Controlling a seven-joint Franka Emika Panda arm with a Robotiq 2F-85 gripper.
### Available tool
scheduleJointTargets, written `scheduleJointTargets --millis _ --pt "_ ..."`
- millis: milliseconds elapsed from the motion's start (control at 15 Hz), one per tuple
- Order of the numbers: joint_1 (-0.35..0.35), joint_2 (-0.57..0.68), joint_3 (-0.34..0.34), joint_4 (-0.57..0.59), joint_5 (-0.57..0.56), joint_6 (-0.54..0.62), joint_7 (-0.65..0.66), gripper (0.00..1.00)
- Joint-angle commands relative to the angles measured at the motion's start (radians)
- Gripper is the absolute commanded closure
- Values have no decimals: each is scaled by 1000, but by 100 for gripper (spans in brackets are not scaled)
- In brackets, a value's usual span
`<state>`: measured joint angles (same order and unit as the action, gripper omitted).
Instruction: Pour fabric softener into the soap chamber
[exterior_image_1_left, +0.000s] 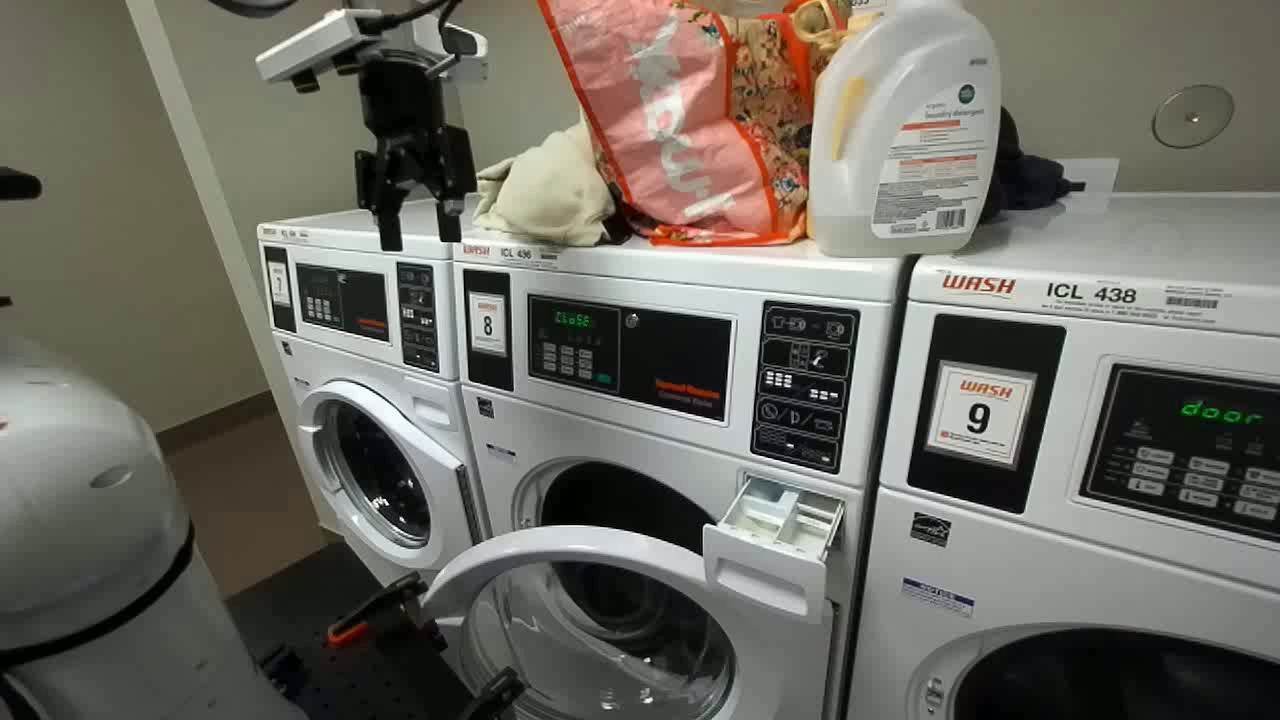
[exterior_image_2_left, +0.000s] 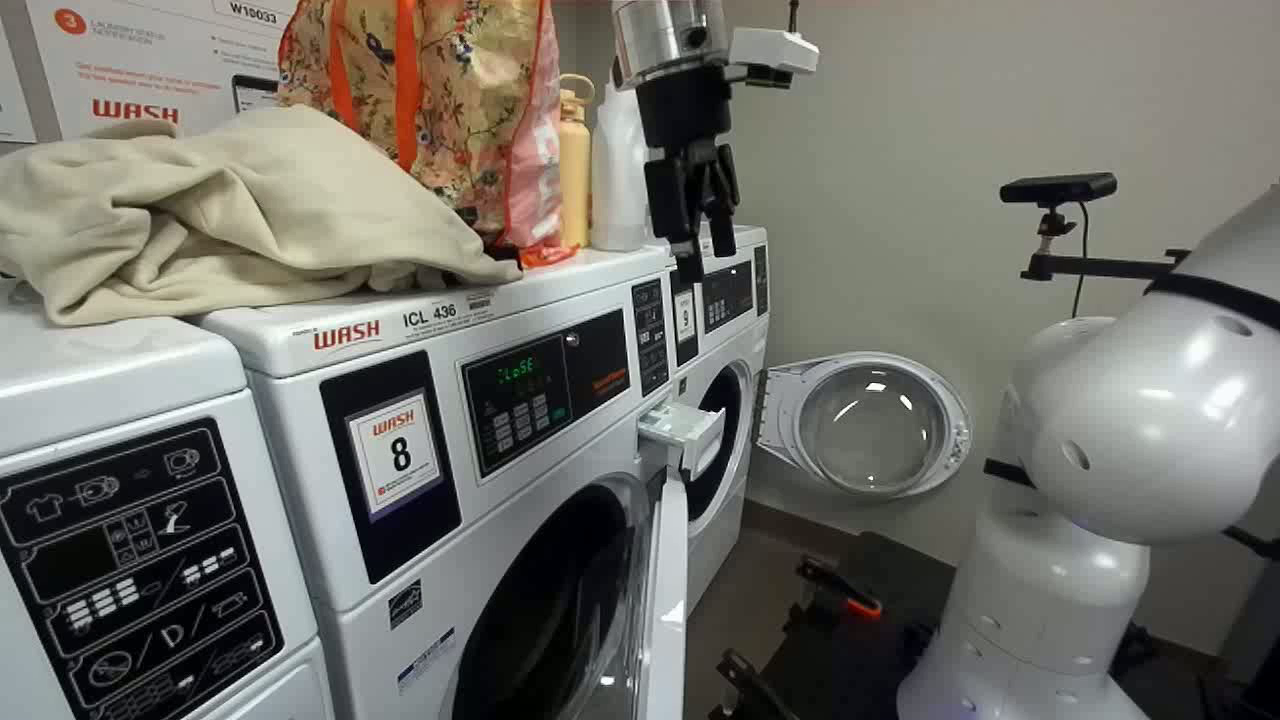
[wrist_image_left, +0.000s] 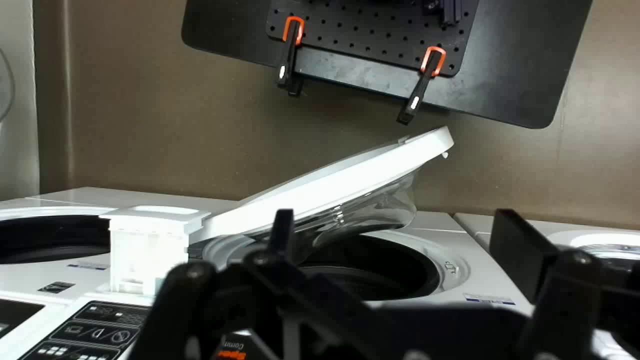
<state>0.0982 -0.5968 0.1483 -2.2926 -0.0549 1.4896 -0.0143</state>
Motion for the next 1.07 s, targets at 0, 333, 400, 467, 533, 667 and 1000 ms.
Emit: scheduleJointTargets --millis 0,333,400,467,533,667,1000 --pt "13 2 -9 3 -4 -3 6 0" --pt "7 5 -14 4 -14 6 5 0" --pt "-4 11 -24 10 -33 16 -3 0" --pt "-10 17 -36 16 -49 26 -12 0" --pt "-20 28 -52 27 -76 34 -22 0" --pt "-36 60 -94 60 -132 60 -50 0" --pt "-69 166 -188 197 -180 115 -131 0"
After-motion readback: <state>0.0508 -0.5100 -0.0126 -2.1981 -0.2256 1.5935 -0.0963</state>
